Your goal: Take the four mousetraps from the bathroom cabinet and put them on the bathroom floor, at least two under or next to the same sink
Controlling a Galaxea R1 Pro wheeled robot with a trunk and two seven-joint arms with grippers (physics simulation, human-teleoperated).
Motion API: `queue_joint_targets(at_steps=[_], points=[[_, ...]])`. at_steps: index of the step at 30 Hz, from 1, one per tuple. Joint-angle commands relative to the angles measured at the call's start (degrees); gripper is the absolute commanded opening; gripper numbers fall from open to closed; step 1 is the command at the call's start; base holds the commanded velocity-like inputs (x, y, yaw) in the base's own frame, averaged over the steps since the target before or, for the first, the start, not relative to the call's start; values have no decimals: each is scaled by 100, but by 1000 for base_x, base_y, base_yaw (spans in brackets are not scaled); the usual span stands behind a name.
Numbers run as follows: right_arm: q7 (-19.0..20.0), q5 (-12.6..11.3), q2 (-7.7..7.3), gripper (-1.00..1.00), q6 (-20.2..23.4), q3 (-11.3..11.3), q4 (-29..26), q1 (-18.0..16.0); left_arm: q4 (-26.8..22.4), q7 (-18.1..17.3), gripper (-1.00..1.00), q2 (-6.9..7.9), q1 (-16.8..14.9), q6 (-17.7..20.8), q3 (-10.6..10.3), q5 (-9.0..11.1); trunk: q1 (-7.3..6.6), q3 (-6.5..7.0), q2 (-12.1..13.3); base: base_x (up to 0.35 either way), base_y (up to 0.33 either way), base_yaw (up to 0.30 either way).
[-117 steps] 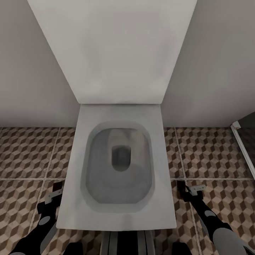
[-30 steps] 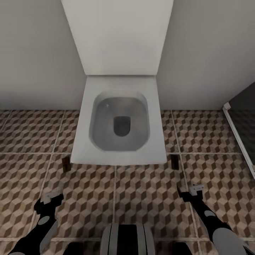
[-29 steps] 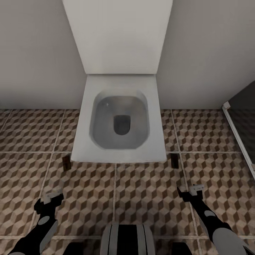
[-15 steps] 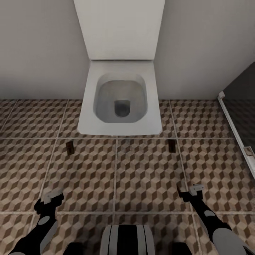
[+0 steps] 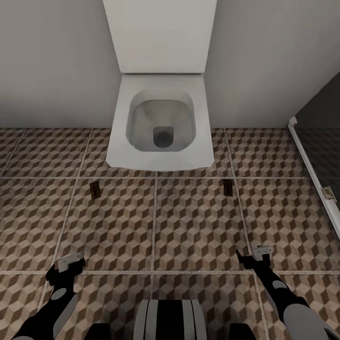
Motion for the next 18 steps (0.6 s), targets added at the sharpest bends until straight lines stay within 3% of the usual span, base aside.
queue_joint_targets(at_steps=[1, 5, 18], points=[[45, 17, 2, 100, -20, -49, 0, -4, 2, 40, 100, 6, -3, -32, -50, 62, -1, -3, -1, -9, 0, 0], [45, 17, 2, 100, -20, -47, 0, -4, 3, 39, 100, -11, -3, -32, -55, 56, -1, -3, -1, -5, 0, 0], [45, 17, 3, 100, -19, -47, 12, -4, 6, 33, 100, -39, -3, -25, -78, 30, -34, 285, 16, -1, 0, 0]])
